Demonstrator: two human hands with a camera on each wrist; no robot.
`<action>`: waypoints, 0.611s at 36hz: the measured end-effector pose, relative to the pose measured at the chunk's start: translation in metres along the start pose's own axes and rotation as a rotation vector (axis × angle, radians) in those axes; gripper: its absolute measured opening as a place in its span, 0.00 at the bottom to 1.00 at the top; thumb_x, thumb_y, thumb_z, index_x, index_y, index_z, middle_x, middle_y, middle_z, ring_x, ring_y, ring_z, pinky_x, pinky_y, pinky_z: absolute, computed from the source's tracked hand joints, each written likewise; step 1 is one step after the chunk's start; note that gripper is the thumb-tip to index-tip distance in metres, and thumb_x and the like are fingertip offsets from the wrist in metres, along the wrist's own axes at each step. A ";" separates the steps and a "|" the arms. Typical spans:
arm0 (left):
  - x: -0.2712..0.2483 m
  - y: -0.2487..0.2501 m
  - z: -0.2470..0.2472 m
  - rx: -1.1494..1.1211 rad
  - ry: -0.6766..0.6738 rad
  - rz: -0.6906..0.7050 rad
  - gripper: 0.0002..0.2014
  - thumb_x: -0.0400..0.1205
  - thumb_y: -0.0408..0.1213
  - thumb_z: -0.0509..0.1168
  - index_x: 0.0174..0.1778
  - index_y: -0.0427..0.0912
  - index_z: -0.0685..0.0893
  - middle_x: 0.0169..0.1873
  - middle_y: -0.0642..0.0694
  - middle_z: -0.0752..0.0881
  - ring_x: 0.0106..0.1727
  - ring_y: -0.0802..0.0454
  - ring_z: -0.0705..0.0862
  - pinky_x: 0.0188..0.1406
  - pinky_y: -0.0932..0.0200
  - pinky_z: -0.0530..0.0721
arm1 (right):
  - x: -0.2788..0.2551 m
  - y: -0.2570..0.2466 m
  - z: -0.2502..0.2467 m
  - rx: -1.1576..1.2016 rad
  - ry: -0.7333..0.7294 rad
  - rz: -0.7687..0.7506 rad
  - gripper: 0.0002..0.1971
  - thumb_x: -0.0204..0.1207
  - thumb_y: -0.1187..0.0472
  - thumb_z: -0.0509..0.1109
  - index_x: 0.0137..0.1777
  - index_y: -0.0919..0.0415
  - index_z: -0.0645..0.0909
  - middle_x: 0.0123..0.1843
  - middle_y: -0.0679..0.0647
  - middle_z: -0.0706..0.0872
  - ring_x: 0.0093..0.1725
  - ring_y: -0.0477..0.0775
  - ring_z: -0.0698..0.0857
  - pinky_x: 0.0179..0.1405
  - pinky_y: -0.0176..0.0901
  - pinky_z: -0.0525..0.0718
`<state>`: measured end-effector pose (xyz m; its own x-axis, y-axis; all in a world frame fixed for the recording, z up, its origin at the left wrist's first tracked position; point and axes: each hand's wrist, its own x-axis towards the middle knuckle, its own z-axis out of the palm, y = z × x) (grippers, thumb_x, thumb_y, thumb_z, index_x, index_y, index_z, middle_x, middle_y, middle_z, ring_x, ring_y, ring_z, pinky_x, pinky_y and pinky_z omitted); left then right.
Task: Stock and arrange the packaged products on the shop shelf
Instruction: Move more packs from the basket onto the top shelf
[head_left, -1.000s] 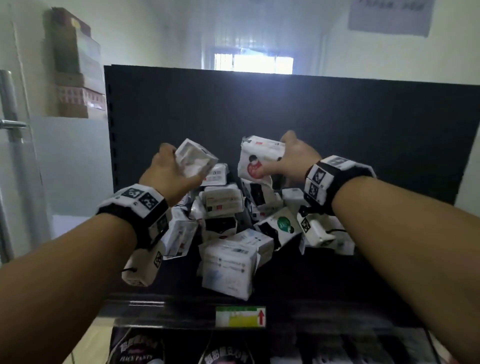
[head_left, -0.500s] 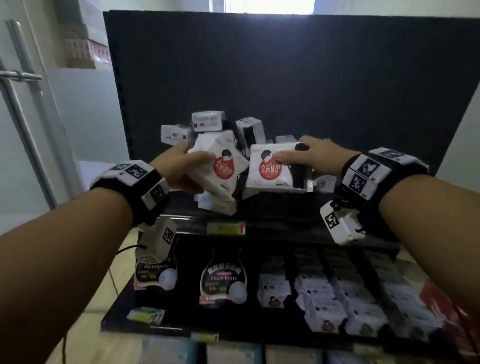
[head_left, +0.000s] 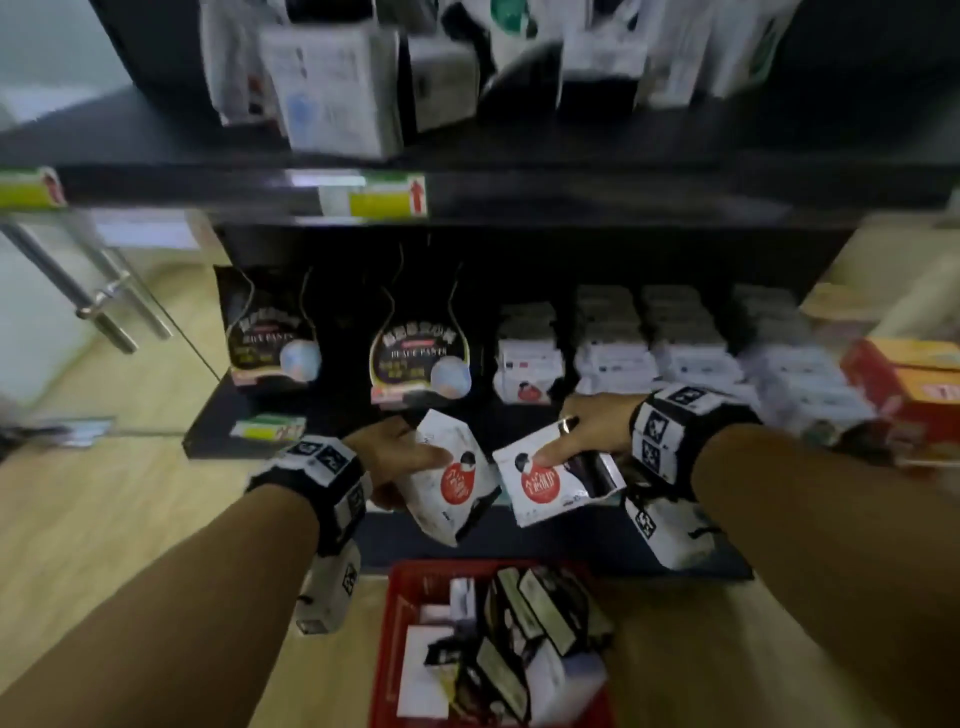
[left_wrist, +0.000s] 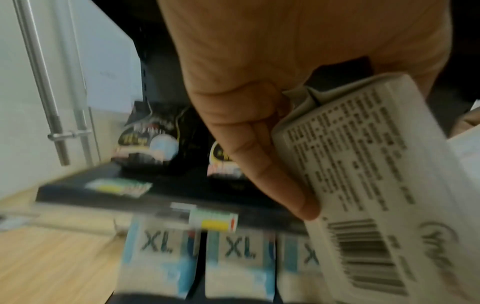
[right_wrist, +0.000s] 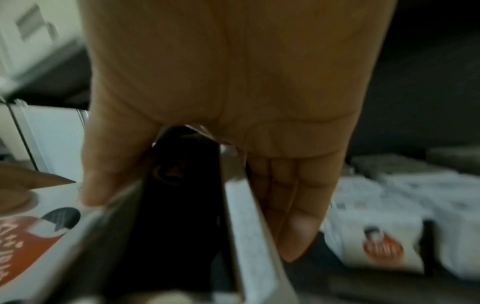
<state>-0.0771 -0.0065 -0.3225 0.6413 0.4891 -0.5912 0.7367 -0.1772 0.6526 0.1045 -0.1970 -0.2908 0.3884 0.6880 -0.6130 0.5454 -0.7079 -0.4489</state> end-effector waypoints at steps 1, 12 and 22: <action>0.009 -0.014 0.012 0.051 0.010 -0.014 0.33 0.75 0.49 0.73 0.73 0.40 0.70 0.71 0.40 0.75 0.62 0.42 0.81 0.53 0.55 0.82 | 0.016 0.011 0.019 0.004 -0.017 0.019 0.16 0.67 0.37 0.76 0.40 0.43 0.74 0.32 0.34 0.72 0.32 0.35 0.72 0.29 0.32 0.61; 0.123 -0.257 0.136 0.080 -0.019 -0.264 0.24 0.79 0.35 0.71 0.69 0.37 0.73 0.62 0.38 0.79 0.47 0.52 0.78 0.42 0.64 0.77 | 0.171 0.125 0.253 -0.006 -0.134 0.275 0.56 0.62 0.31 0.75 0.82 0.61 0.57 0.82 0.57 0.63 0.77 0.59 0.68 0.73 0.48 0.71; 0.218 -0.350 0.188 0.330 0.134 -0.305 0.23 0.63 0.57 0.69 0.42 0.52 0.65 0.44 0.46 0.80 0.43 0.46 0.81 0.43 0.55 0.75 | 0.257 0.136 0.357 -0.114 0.029 0.177 0.47 0.63 0.35 0.74 0.78 0.57 0.64 0.73 0.55 0.76 0.70 0.58 0.77 0.64 0.44 0.74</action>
<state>-0.1548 0.0016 -0.7684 0.3675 0.6631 -0.6521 0.9300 -0.2599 0.2598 0.0135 -0.1735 -0.7411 0.5054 0.5603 -0.6562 0.5471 -0.7962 -0.2584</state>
